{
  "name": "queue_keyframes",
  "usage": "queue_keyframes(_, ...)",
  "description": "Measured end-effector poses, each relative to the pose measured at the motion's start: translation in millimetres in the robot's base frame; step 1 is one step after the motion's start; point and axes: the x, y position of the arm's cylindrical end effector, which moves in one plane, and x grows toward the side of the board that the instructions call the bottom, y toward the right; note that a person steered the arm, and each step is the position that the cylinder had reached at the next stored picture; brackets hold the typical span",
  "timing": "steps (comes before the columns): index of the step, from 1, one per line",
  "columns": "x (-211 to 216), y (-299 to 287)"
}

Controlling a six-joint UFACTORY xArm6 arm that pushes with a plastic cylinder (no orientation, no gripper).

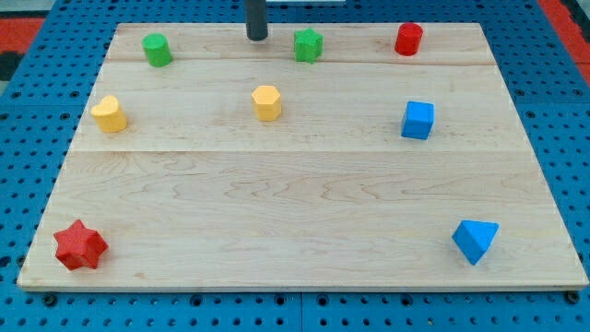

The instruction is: Move the green circle diagonally to the top left of yellow hexagon

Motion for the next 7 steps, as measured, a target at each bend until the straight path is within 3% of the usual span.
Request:
queue_keyframes(2,0.6,-113.9)
queue_keyframes(5,67.6,-112.3)
queue_keyframes(7,23.5,-171.8)
